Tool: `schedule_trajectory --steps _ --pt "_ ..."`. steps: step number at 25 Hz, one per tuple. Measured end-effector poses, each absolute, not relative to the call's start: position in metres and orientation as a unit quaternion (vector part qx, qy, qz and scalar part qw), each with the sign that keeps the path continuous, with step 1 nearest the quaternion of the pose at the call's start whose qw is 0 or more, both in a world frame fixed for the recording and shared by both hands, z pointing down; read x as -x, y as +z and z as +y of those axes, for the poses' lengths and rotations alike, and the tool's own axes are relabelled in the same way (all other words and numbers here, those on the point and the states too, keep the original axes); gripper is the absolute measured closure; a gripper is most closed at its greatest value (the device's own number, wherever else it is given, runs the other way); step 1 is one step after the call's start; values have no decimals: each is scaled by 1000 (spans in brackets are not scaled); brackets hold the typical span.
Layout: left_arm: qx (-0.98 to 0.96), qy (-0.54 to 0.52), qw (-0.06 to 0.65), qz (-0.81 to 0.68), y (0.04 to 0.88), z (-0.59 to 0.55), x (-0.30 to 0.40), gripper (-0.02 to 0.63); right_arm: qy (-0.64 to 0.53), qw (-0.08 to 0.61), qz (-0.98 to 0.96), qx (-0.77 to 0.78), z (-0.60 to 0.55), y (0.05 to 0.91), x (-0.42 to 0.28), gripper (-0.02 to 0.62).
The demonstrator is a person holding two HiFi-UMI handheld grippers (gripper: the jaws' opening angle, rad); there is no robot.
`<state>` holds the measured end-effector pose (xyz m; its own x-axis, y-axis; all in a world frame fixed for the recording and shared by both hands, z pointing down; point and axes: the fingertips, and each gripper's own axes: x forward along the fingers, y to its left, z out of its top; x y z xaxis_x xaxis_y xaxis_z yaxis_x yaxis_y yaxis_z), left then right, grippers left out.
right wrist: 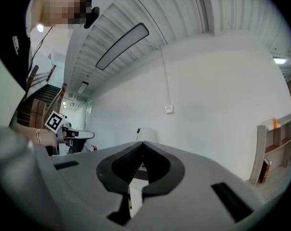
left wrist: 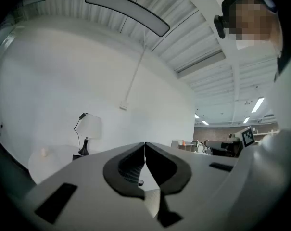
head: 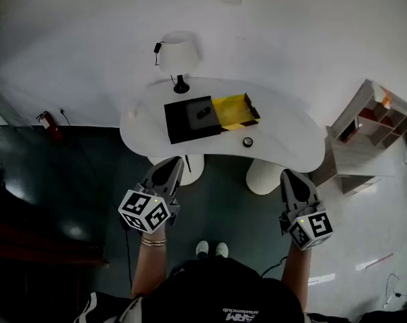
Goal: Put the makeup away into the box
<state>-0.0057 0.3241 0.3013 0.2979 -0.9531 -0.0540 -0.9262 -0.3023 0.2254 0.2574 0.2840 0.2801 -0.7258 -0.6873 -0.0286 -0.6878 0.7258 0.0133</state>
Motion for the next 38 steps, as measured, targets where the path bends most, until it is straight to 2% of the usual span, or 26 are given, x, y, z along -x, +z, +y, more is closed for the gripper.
schedule_trajectory --steps 13,16,22,29,38 --pt "-803 -63 84 -587 315 323 23 588 -1 -18 927 374 283 297 -259 577" --pt "-809 -55 85 -579 318 321 26 588 -8 -4 929 371 285 296 -255 576" --pt "-841 -79 61 -531 314 330 21 588 -39 -10 909 414 281 318 -265 575" --pt "-868 -32 39 -494 325 338 20 588 -33 -63 889 453 285 340 -272 576" --pt "-873 -27 43 -484 337 326 26 588 -26 -65 895 441 290 341 -261 576"
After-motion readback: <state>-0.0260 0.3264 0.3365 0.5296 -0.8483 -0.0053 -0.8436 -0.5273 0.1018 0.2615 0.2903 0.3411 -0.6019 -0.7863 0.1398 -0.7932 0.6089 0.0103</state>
